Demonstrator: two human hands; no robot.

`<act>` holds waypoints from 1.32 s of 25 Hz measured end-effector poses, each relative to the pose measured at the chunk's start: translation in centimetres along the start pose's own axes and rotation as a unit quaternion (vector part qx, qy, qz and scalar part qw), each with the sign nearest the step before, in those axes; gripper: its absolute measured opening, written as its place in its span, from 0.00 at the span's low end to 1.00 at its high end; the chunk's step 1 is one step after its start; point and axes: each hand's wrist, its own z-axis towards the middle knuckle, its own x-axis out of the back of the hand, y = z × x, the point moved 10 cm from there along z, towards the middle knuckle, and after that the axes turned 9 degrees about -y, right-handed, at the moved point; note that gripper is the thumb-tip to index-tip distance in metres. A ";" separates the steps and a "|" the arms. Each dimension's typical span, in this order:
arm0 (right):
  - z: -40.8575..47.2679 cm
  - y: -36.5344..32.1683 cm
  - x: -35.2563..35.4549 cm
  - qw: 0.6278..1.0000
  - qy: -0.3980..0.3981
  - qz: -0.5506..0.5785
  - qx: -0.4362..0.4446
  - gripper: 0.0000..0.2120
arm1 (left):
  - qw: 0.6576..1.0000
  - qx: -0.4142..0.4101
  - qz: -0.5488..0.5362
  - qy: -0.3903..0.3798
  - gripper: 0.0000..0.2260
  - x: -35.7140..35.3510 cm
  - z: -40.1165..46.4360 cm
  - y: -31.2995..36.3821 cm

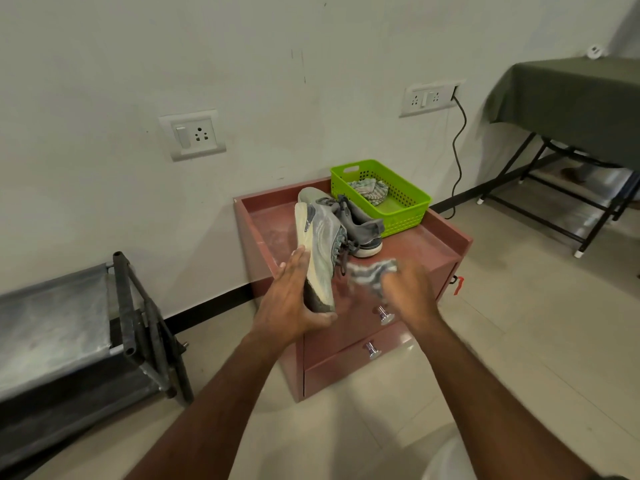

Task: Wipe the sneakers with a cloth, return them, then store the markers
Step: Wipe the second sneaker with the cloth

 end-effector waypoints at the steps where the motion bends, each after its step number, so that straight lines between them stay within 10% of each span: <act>1: 0.0 -0.5 1.3 0.998 0.064 0.005 0.029 0.13 | 1.000 -0.002 0.001 -0.007 0.57 -0.2 0.0 0.1; 6: -0.9 -6.3 -6.5 0.971 -0.094 -0.020 0.221 0.31 | 1.000 0.005 -0.017 -0.019 0.58 -1.1 0.5 0.3; 14: -3.3 -4.7 -6.5 0.950 -0.223 -0.066 0.207 0.18 | 0.997 0.029 -0.074 -0.004 0.60 -0.6 0.7 -0.7; 18: -1.0 -1.9 -2.4 0.990 -0.099 -0.073 0.073 0.12 | 0.997 0.042 -0.068 -0.018 0.61 -0.4 0.4 -1.0; 21: -0.9 -3.7 -0.6 0.987 0.021 0.026 0.155 0.27 | 0.995 0.046 -0.078 -0.031 0.61 -0.9 0.5 -0.8; 25: -2.3 -6.1 -7.6 0.960 -0.145 -0.075 0.226 0.34 | 0.994 0.048 -0.090 -0.033 0.59 -1.7 1.3 -1.1; 33: -5.3 -5.3 -8.2 0.945 -0.150 -0.161 0.243 0.36 | 0.999 0.028 -0.020 -0.016 0.59 -1.3 0.7 -1.0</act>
